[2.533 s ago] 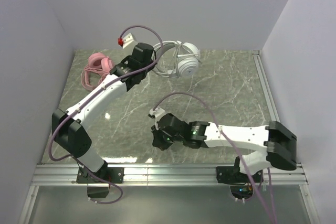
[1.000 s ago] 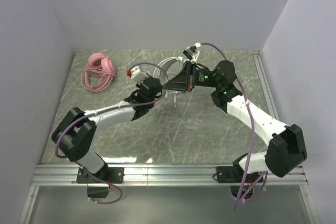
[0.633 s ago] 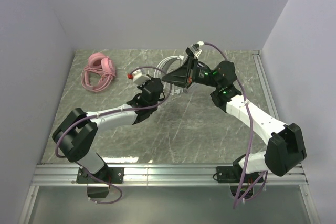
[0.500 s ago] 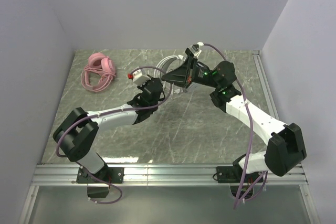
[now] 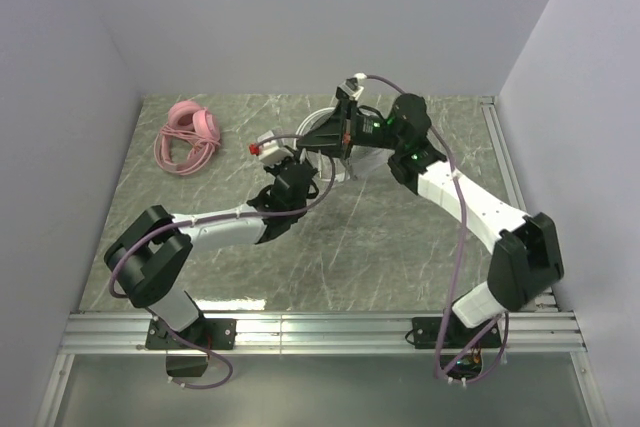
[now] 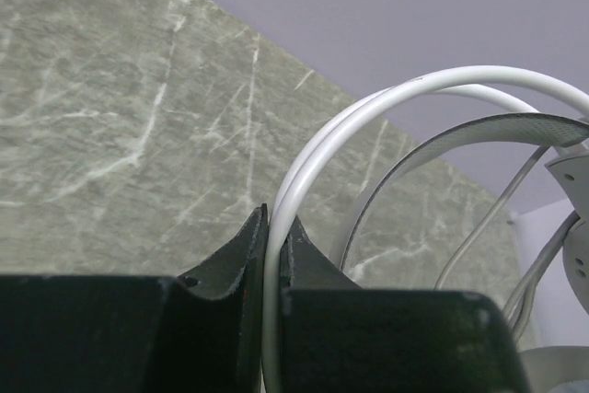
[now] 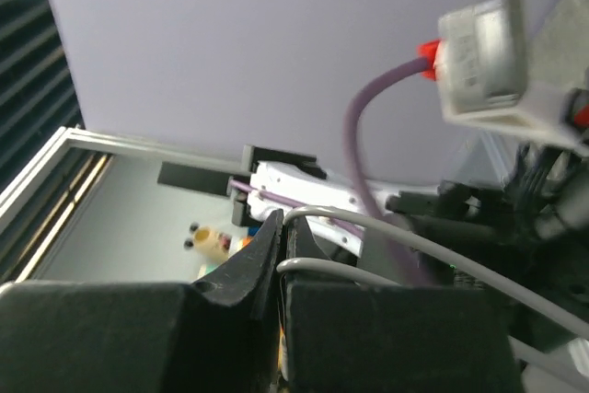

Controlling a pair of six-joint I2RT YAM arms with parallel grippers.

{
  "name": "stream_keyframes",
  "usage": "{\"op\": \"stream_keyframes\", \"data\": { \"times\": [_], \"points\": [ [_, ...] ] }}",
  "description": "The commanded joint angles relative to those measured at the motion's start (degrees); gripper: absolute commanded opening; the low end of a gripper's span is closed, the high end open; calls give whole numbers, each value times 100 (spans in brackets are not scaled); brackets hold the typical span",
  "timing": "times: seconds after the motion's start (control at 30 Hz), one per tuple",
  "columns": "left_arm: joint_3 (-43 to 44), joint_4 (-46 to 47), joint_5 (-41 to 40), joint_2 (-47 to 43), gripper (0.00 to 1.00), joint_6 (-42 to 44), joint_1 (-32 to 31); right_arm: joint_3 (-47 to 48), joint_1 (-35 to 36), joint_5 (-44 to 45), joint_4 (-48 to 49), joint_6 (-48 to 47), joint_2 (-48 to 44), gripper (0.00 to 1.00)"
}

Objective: Wrap the headphones
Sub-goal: Wrap the headphone cable with the right arm

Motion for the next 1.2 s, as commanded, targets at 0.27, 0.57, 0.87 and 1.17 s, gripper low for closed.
{"op": "stream_keyframes", "data": {
  "times": [0.27,0.57,0.87,1.17],
  "points": [
    [-1063,1122,-204,-750,0,1448,-172,2446,-827,-1047,-4276,-3259,670,0],
    [-1512,1702,-415,-839,0,1536,-233,82,-996,-92,223,581,354,1],
    [-1530,1738,-486,-654,0,1589,-391,-103,-1005,956,489,1584,354,4],
    [-1837,1782,-600,-593,0,1493,-540,-59,-1022,2133,-1284,1277,398,1]
  ]
}}
